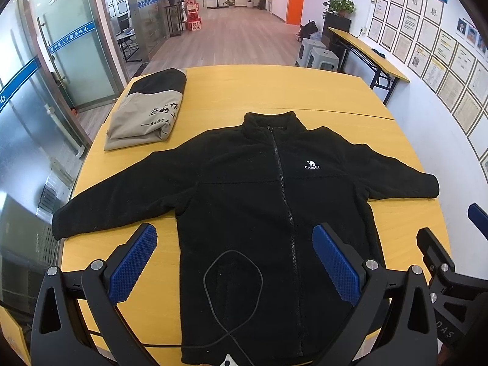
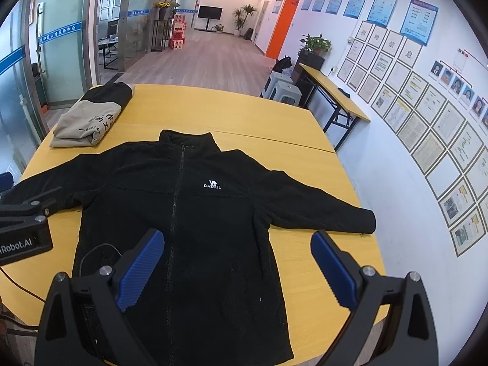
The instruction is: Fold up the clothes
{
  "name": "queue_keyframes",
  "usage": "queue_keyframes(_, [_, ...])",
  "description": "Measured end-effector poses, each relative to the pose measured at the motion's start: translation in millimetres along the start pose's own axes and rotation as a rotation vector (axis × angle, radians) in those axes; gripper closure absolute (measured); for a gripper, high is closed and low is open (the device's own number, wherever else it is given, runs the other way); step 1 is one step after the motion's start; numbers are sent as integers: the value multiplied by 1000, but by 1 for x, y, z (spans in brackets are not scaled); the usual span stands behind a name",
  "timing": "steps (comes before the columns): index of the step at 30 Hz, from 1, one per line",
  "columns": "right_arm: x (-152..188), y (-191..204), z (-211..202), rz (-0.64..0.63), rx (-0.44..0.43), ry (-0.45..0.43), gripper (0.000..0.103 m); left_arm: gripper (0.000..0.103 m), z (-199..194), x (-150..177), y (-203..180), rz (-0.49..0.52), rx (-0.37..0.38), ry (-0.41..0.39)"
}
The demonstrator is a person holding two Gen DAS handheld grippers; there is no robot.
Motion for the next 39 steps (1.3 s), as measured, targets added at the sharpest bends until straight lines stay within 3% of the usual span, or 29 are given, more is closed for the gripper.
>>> queue_keyframes(3, [-2,-12,12,26,-60,-22,4,0,15,-8,-21,27,57,-16])
queue_keyframes(6, [1,-42,31,113,-187,-64,3,0,32,-17,-44,57,120,-36])
queue_keyframes(9, [18,-103,75,273,-292,-70,3,0,67,-29,-80,134,205,-75])
queue_keyframes(12, [56,-180,140,472,-324,-11,3,0,120,-35,-128,270,237,-99])
queue_keyframes(20, [166,-401,310,1087,-304,61,4,0,299,-47,-247,411,273,-4])
queue_keyframes(24, [200,-470,362,1200,-225,101,15,0,368,-48,-304,530,288,23])
queue_keyframes(27, [218,-504,388,1276,-197,113,16,0,401,-50,-338,592,290,21])
queue_keyframes(31, [214,-523,407,1286,-201,54,21,0,426,-43,-373,649,323,36])
queue_keyframes(32, [210,-521,412,1252,-194,58,29,0,428,-41,-376,653,332,34])
queue_keyframes(33, [206,-517,417,1204,-178,75,59,0,429,-41,-377,643,347,30])
queue_keyframes(34, [204,-514,422,1185,-173,93,81,0,429,-41,-379,633,362,27])
queue_keyframes(35, [202,-514,425,1187,-179,97,92,0,430,-41,-380,624,377,24])
queue_keyframes(39, [202,-512,420,1181,-153,62,93,0,426,-35,-381,619,402,-13])
Point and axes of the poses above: each gripper's, at about its wrist camera, not at the fingertips, and z roughly the way its jaws point, y to its left, x to its underside, the point moved 7 cm from there along z, roughly the way its jaws point, and after that the axes turned 5 degrees about -y, right-handed, at the moved point
